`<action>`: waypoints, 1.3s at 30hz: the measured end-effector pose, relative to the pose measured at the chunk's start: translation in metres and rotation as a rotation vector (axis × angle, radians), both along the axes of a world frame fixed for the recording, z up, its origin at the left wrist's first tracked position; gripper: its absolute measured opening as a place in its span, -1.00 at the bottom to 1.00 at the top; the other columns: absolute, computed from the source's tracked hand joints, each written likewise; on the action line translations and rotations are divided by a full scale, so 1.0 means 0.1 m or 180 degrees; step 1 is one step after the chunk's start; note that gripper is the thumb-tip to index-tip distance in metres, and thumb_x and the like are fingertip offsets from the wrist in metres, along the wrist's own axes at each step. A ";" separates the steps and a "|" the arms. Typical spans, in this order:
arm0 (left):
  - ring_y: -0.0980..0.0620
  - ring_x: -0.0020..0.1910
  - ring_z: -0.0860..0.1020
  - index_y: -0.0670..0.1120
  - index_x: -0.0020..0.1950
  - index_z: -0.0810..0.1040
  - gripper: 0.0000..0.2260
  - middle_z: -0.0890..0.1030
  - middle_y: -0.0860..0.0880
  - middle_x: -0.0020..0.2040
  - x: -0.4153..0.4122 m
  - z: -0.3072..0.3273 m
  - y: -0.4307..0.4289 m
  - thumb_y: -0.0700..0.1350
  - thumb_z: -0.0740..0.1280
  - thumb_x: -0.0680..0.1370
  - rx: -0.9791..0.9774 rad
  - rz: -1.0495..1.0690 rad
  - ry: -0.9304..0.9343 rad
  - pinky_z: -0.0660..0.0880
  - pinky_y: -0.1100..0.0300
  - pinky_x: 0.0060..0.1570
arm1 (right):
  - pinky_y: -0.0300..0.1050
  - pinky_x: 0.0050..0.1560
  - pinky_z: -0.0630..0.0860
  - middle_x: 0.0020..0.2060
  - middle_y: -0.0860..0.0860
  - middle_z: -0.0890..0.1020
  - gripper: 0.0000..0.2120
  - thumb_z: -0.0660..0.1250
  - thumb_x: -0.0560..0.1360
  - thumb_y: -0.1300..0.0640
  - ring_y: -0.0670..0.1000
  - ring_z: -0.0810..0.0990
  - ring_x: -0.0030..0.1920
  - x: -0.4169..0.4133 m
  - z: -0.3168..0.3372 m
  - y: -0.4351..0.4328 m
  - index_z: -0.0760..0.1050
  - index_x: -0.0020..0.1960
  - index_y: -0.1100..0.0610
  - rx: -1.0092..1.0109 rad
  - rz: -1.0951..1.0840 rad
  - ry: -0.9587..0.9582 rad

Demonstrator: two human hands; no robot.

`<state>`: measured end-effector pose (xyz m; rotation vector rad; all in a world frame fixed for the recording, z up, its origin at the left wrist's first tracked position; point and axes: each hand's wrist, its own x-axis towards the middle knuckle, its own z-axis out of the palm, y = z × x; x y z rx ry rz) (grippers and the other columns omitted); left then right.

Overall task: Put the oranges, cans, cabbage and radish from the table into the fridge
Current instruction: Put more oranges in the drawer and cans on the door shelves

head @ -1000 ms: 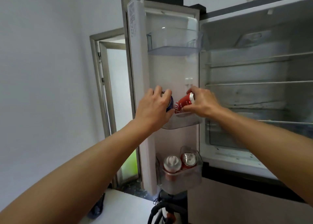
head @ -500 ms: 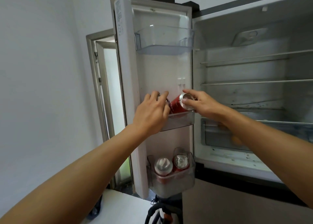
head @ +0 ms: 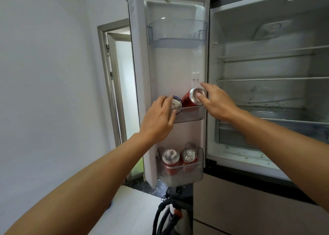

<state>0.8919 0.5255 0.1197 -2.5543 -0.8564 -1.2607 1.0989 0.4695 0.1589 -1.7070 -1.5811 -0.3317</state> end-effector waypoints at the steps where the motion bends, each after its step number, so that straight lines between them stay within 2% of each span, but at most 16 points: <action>1: -0.13 0.18 0.46 -0.17 0.37 0.38 -0.62 0.45 -0.14 0.26 -0.09 -0.04 -0.05 -0.06 0.23 0.59 0.0151 0.0016 -0.0029 0.47 -0.03 0.14 | 0.10 0.26 0.40 0.34 0.10 0.46 -0.58 0.16 0.61 -0.05 0.15 0.44 0.31 -0.06 -0.01 -0.04 0.36 0.42 0.08 0.0344 -0.0200 -0.0101; 4: -0.07 0.04 0.52 -0.13 0.26 0.47 -0.70 0.51 -0.09 0.15 -0.47 -0.19 -0.24 -0.07 0.26 0.56 0.0362 0.0259 0.0099 0.54 0.05 -0.06 | 0.01 -0.01 0.49 0.10 0.03 0.58 -0.75 0.20 0.58 -0.01 0.10 0.55 0.08 -0.40 -0.08 -0.16 0.55 0.16 0.05 0.0830 -0.0321 -0.0502; 7: -0.03 0.02 0.53 -0.07 0.23 0.49 -0.74 0.54 -0.02 0.12 -1.04 -0.41 -0.37 -0.02 0.19 0.59 -0.0043 0.0690 0.0356 0.53 0.07 -0.10 | -0.04 -0.10 0.45 0.03 0.01 0.60 -0.78 0.24 0.55 0.00 0.09 0.56 0.02 -0.96 -0.22 -0.23 0.57 0.08 0.05 0.0779 -0.0017 -0.0850; 10: -0.05 0.02 0.54 -0.04 0.19 0.50 -0.75 0.55 -0.01 0.11 -1.78 -0.69 -0.57 0.01 0.17 0.59 -0.0401 0.1174 0.0574 0.53 0.02 -0.06 | -0.06 -0.08 0.42 0.09 -0.01 0.59 -0.75 0.24 0.54 0.00 0.08 0.57 0.04 -1.67 -0.49 -0.27 0.55 0.15 0.03 0.0494 0.0365 -0.0984; 17: -0.04 0.00 0.53 -0.06 0.17 0.50 -0.74 0.54 -0.02 0.07 -3.74 -1.36 -1.45 0.02 0.16 0.59 -0.1001 0.2159 0.0908 0.51 0.05 -0.07 | -0.03 0.00 0.48 0.16 -0.01 0.56 -0.69 0.19 0.56 -0.05 0.07 0.56 0.10 -3.61 -1.36 -0.52 0.49 0.25 0.01 -0.0251 0.1287 -0.1189; 22: -0.06 -0.02 0.54 -0.08 0.16 0.49 -0.75 0.54 -0.04 0.06 -5.01 -1.74 -2.15 -0.01 0.16 0.57 -0.1435 0.2856 0.1068 0.52 0.02 -0.10 | -0.08 0.02 0.44 0.21 -0.04 0.52 -0.65 0.17 0.58 -0.08 0.04 0.53 0.15 -4.92 -1.85 -0.83 0.43 0.31 0.00 -0.0506 0.1978 -0.1290; 27: -0.04 -0.06 0.52 -0.05 0.05 0.47 -0.83 0.49 -0.02 -0.04 -6.01 -2.01 -2.65 -0.02 0.16 0.56 -0.1720 0.3407 0.0933 0.47 0.07 -0.17 | -0.10 0.05 0.49 0.19 -0.06 0.53 -0.65 0.18 0.58 -0.09 -0.02 0.54 0.12 -6.11 -2.15 -0.96 0.43 0.31 0.00 -0.0577 0.2571 -0.1432; 32: 0.03 -0.10 0.49 -0.03 0.07 0.47 -0.84 0.48 0.02 -0.05 -6.92 -2.23 -2.94 -0.02 0.17 0.58 -0.1854 0.3829 0.0824 0.41 0.16 -0.19 | -0.08 0.06 0.47 0.21 -0.05 0.51 -0.64 0.18 0.57 -0.08 0.01 0.53 0.15 -7.31 -2.40 -0.90 0.41 0.32 0.01 -0.0742 0.3019 -0.1607; 36: 0.04 -0.08 0.50 -0.02 0.10 0.49 -0.83 0.50 0.04 -0.02 -7.73 -2.33 -3.05 -0.01 0.18 0.59 -0.2058 0.4182 0.0645 0.48 0.15 -0.16 | -0.09 -0.01 0.42 0.20 -0.04 0.50 -0.64 0.22 0.56 -0.07 0.05 0.53 0.14 -8.30 -2.57 -0.77 0.42 0.31 0.00 -0.0875 0.3390 -0.1650; 39: 0.05 -0.06 0.50 -0.01 0.09 0.49 -0.84 0.50 0.05 -0.02 -8.31 -2.39 -3.15 -0.01 0.18 0.59 -0.2234 0.4470 0.0568 0.43 0.18 -0.18 | -0.12 -0.07 0.43 0.18 -0.04 0.51 -0.66 0.24 0.55 -0.06 0.04 0.54 0.10 -9.03 -2.68 -0.70 0.43 0.29 0.01 -0.0897 0.3675 -0.1729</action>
